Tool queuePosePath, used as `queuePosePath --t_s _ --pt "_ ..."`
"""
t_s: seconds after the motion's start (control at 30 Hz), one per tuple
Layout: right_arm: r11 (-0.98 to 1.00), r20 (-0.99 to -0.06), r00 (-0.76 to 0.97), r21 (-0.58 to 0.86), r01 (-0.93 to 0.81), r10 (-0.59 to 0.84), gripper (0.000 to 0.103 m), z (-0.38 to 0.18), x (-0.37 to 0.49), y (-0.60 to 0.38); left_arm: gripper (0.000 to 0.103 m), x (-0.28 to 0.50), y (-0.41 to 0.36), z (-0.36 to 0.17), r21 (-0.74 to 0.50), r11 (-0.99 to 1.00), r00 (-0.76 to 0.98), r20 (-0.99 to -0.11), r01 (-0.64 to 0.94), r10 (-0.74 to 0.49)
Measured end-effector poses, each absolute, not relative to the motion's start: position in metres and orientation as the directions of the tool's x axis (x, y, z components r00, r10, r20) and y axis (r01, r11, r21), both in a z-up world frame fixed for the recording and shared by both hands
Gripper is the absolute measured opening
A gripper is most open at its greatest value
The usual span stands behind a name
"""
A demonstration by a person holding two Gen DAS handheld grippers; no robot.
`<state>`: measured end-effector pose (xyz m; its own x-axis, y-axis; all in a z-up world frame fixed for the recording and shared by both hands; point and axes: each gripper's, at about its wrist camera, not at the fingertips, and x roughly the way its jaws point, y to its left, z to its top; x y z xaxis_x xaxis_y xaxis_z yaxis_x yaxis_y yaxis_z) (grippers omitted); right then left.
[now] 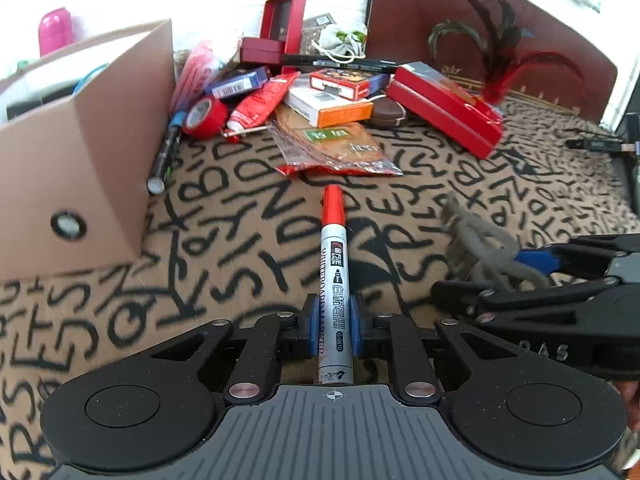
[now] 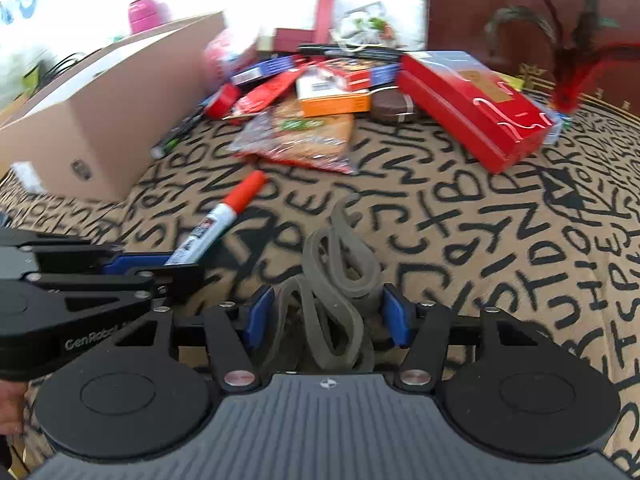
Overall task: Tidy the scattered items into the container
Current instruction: 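Lift the marker and hair claw into the cardboard box and release both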
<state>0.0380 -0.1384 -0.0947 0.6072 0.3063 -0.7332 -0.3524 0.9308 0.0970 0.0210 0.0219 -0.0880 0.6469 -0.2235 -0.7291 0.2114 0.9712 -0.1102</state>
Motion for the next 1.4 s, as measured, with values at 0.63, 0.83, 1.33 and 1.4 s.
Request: queuePosePath --t_s 0.63,0.83,1.33,1.4 --pt "0.847 -0.629 0.625 0.103 -0.522 0.462 0.056 -0.025 -0.014 -0.093 0.011 -0.050 0.078 -0.021 -0.169 0.973 0.776 -0.589 0.156 -0.227" --pt "0.801 -0.541 0.654 0.062 -0.596 0.529 0.057 0.027 0.000 -0.057 0.011 -0.048 0.113 0.027 -0.140 0.982 0.851 -0.494 0.125 -0.179" --pt "0.745 -0.436 0.682 -0.039 -0.666 0.587 0.057 0.089 0.105 0.079 0.010 0.051 0.234 0.081 -0.183 0.983 0.894 -0.437 0.024 -0.103" --pt "0.751 -0.447 0.687 -0.049 -0.658 0.573 0.057 0.084 0.123 0.090 0.011 0.073 0.241 0.074 -0.174 0.985 0.887 -0.451 0.022 -0.100"
